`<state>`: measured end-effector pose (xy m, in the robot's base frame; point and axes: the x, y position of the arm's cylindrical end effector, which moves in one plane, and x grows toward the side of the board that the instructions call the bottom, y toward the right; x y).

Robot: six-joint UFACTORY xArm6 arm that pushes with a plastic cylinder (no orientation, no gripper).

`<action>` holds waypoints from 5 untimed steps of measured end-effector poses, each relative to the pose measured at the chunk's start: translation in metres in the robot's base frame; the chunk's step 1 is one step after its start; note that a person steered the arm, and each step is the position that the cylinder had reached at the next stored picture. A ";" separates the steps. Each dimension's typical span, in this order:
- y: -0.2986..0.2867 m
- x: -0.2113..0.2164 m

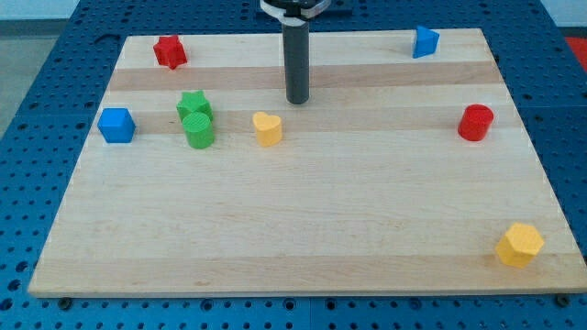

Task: Move your arm to the center of the board

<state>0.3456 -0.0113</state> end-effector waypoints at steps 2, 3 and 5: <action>0.000 0.023; 0.007 0.027; 0.023 0.033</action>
